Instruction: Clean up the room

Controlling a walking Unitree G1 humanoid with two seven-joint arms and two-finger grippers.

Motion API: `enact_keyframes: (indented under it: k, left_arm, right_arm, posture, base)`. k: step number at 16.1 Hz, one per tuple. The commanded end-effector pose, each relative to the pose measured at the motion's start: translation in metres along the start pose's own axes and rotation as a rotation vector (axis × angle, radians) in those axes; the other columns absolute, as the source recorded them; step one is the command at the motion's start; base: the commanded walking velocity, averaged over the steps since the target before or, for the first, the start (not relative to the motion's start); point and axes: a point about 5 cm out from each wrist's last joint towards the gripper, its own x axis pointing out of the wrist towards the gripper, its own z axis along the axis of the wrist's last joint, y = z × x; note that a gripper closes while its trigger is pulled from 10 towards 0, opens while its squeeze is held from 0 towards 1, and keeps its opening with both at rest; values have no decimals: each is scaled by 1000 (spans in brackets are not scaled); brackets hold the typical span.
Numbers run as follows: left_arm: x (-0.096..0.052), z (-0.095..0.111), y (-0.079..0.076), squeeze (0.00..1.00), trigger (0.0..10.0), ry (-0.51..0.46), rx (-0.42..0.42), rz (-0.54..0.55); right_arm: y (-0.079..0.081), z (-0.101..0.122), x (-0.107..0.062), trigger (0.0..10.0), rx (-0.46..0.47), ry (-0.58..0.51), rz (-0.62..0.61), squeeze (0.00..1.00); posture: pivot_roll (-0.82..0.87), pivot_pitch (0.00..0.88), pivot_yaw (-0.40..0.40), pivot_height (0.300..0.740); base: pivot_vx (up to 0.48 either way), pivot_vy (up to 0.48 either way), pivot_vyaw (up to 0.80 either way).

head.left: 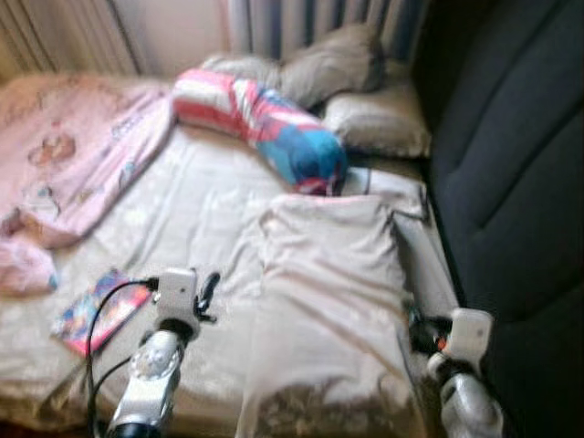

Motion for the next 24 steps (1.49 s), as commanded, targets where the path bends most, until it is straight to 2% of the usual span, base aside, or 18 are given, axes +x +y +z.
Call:
enact_keyframes:
  k: [1,5,21,22,24]
  left_arm:
    - [0,-2,-9,0,10000,7,-7,-37]
    - [5,2,-9,0,10000,-10,-9,-44]
    - [5,3,-9,0,10000,-12,-9,-45]
    - [4,4,-6,0,10000,-24,-12,-14]
    - [3,5,-5,0,10000,-31,-15,-3]
  right_arm:
    - [-11,1,-1,10000,-11,1,-28,0]
    - [-8,8,4,10000,-3,-31,-27,0]
    - [-8,9,5,10000,-5,-35,-24,0]
    - [-10,13,5,10000,-2,-50,-35,0]
    - [-12,14,5,10000,-1,-55,-40,0]
  posture:
    - [35,59,4,740]
    - [26,40,6,740]
    - [26,40,6,740]
    - [34,83,-3,740]
    - [34,88,-4,740]
  base:
    - [255,0,0]
    - [0,0,0]
    - [0,0,0]
    - [0,0,0]
    - [0,0,0]
